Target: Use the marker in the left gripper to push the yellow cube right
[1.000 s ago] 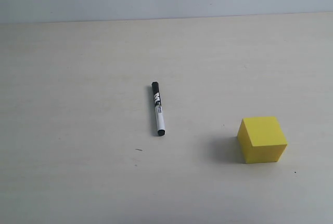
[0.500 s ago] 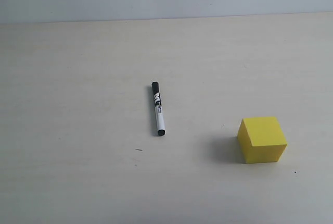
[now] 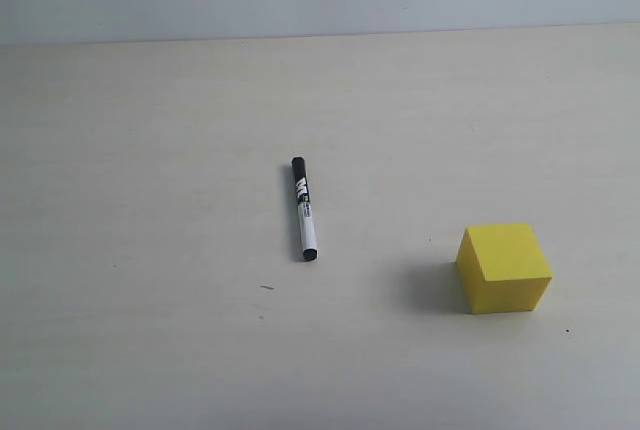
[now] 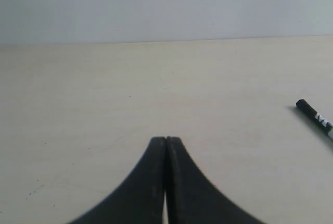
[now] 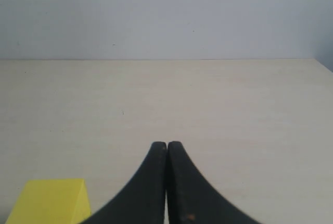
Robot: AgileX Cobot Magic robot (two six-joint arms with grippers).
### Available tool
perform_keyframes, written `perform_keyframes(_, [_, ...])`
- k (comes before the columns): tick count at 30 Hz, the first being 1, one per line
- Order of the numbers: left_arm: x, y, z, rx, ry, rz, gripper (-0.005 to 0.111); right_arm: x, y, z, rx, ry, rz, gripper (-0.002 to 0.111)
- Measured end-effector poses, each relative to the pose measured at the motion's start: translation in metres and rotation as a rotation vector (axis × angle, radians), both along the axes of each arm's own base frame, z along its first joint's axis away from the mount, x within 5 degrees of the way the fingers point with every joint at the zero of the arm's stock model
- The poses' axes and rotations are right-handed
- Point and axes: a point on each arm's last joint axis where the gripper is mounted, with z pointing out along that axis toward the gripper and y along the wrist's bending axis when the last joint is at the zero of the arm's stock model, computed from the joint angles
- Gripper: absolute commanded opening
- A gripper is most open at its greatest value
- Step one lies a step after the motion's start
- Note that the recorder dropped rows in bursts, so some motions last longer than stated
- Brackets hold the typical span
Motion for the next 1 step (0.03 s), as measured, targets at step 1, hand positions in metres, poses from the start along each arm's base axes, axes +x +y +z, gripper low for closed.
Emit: perform_keyframes(1, [0.0000,0.0000,0.0000,0.000,0.000,0.000,0.000,0.0000,0.0000,0.0000,0.000,0.000,0.000,0.000])
